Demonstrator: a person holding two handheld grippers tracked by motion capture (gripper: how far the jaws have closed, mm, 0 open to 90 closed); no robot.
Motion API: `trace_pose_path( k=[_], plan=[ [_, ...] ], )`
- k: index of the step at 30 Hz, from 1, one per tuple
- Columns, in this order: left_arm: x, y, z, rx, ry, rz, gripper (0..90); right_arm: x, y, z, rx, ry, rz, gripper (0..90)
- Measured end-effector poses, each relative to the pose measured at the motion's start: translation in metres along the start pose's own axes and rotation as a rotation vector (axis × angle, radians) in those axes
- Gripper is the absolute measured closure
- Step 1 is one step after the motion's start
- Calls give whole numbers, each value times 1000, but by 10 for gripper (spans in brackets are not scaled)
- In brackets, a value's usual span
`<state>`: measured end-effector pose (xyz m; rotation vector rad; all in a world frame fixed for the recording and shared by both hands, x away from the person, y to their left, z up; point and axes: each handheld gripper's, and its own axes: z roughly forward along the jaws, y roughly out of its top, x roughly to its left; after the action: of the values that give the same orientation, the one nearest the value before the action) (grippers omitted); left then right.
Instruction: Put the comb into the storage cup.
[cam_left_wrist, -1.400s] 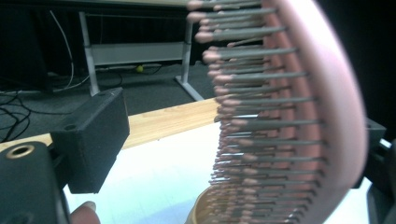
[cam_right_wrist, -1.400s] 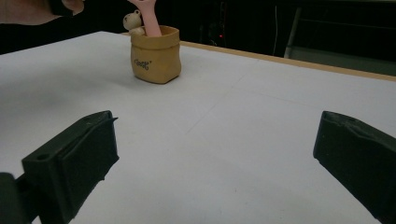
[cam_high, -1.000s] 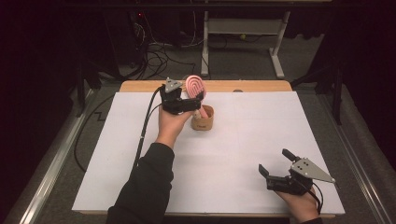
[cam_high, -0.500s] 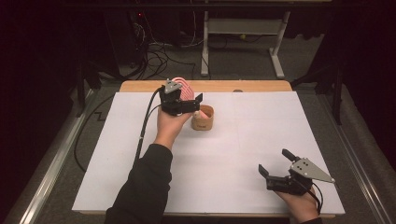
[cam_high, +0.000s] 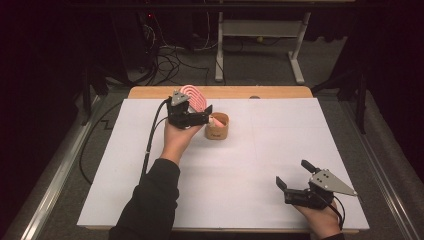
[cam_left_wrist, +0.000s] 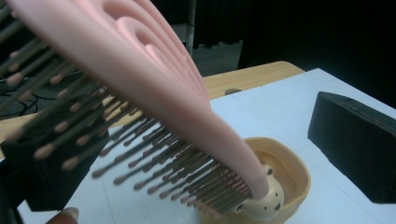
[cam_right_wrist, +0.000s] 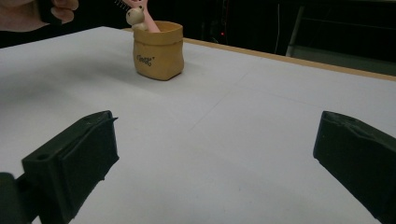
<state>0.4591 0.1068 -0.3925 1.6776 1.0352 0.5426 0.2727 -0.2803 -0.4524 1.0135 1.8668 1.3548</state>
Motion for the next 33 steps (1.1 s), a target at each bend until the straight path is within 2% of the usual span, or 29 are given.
trace_pose_path(
  k=[7,17,25,29,33],
  plan=[
    [2,-11,-9,4,-2,5,0,1,0,0,5,-2,-3,2],
    [8,-21,-30,-11,-11,21,0,2,0,0,3,-2,-9,2],
    [9,-30,-49,-38,-21,19,0,2,0,0,6,-3,-13,2],
    [8,-35,-59,-34,-22,37,0,3,0,0,6,-3,-15,2],
    [9,-43,-72,-32,-23,33,0,4,0,-1,4,-5,-18,2]
  ],
)
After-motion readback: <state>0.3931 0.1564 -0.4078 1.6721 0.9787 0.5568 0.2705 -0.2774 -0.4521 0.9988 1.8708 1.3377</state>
